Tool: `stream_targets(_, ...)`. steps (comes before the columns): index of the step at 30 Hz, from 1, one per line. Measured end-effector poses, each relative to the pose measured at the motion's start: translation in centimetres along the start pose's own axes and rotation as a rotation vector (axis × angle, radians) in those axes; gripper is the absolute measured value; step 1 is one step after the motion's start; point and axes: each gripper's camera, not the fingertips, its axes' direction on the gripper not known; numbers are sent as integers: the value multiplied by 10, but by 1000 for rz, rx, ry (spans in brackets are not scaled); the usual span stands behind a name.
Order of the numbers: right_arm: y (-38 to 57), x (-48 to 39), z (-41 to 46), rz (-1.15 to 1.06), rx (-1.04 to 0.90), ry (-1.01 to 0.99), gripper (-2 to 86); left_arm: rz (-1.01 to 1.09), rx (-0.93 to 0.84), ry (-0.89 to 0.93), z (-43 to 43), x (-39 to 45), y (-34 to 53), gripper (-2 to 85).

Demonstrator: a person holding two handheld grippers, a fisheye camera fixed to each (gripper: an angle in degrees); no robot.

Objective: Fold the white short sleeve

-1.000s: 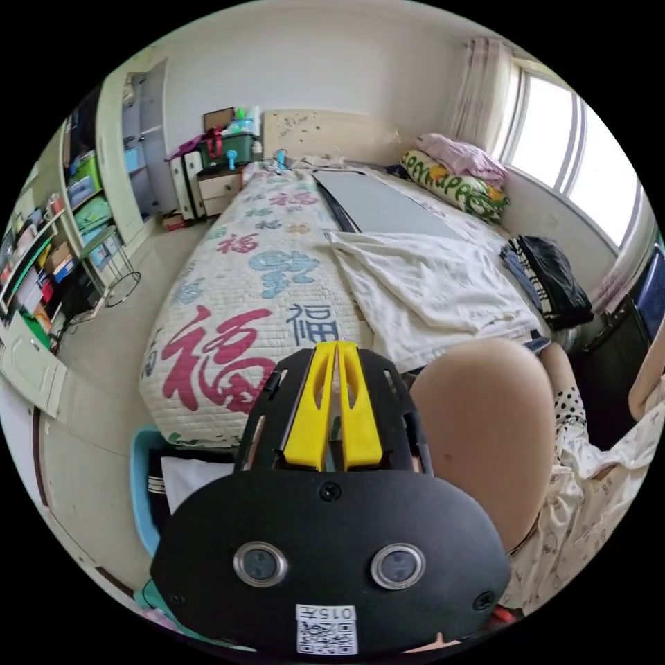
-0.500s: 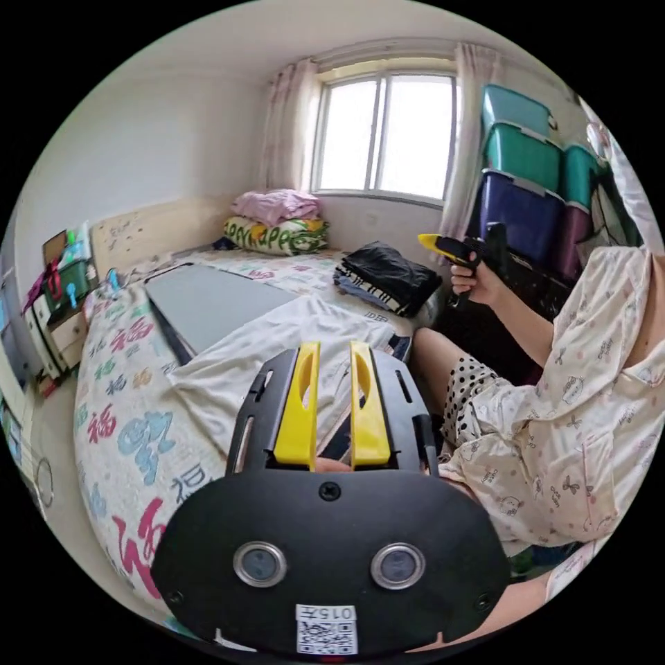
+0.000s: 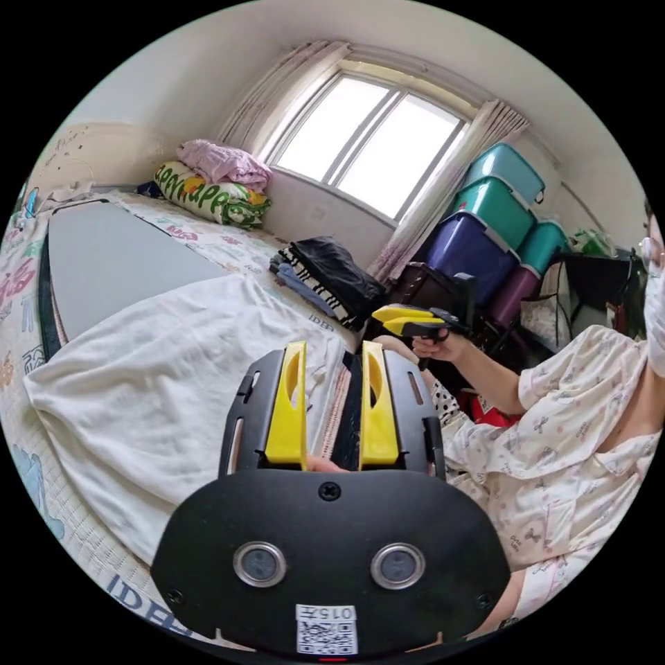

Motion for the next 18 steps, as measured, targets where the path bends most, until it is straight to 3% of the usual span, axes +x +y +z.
stream_targets(5, -76, 11, 29, -41, -123, 19, 109, -26, -60, -76, 37, -26, 1, 115)
stream_targets(10, -148, 15, 43, -102, -230, -75, 111, -5, -353, -261, 114, -35, -12, 137)
stream_targets(14, -202, 20, 45, -153, -411, -174, 119, 89, -450, -263, 148, -17, -13, 150)
stream_targets(18, -233, 26, 32, -161, -438, -201, 116, 112, -535, -273, 171, -15, -7, 138)
